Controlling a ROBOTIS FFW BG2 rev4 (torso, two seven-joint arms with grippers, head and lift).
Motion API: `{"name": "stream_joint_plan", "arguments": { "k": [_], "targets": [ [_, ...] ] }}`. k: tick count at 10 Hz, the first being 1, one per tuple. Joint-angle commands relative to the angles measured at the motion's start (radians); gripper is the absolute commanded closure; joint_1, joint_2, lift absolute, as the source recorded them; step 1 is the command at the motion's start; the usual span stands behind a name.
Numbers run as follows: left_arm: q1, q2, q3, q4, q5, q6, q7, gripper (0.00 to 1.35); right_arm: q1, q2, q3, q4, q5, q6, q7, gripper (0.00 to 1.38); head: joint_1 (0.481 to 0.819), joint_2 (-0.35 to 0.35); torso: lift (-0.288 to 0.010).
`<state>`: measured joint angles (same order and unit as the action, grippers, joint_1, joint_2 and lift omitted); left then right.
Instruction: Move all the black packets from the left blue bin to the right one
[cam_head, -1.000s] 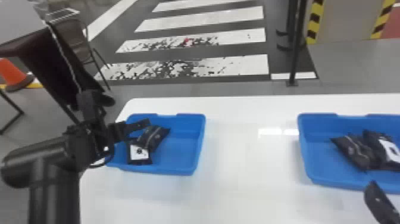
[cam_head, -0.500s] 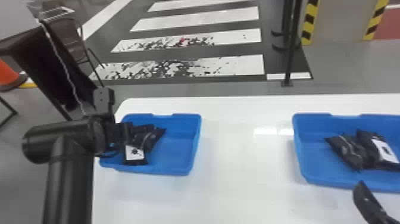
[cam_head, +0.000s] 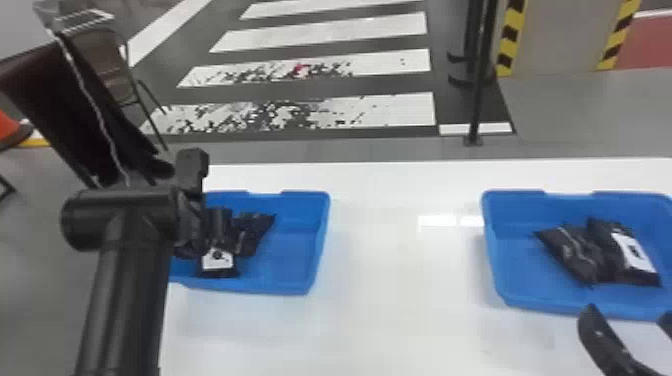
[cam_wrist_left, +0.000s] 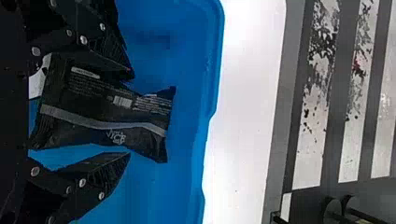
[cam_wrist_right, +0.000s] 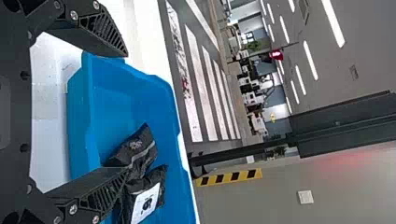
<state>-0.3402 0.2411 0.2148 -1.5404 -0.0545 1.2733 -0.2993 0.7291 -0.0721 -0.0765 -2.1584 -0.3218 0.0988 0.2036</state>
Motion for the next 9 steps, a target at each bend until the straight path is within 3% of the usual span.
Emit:
{"name": "stream_joint_plan", "arguments": {
  "k": [1,3,4,6,7,9],
  "targets": [
    [-0.003,-0.002,0.003,0.003,-0.019,0.030,0.002,0.76,0.000,0.000,0.001,0.005,-0.011,0.004,0.000,0.17,0.695,0.226,-0.138],
    [-0.035,0.000,-0.013,0.064,-0.087,0.057,-0.006,0.85,0.000,0.000,0.001,0.010,-0.019,0.009,0.002,0.17,0.695,0.238,-0.138],
    [-0.033,-0.003,-0.021,0.076,-0.131,0.035,-0.006,1.28,-0.003,0.000,-0.001,0.012,-0.025,0.012,0.004,0.17,0.695,0.243,-0.138],
    [-0.008,-0.008,0.007,0.069,-0.121,-0.029,-0.038,1.21,0.002,-0.002,-0.001,0.012,-0.037,0.012,0.004,0.18,0.695,0.260,-0.138],
    [0.021,-0.006,0.027,0.008,-0.077,-0.036,-0.057,1.21,0.002,-0.003,-0.001,0.010,-0.037,0.012,0.005,0.18,0.695,0.259,-0.138],
    [0.159,-0.006,0.050,-0.248,0.066,-0.046,-0.073,1.22,0.000,-0.006,-0.001,-0.005,-0.043,0.021,0.008,0.18,0.695,0.246,-0.138]
  ]
}}
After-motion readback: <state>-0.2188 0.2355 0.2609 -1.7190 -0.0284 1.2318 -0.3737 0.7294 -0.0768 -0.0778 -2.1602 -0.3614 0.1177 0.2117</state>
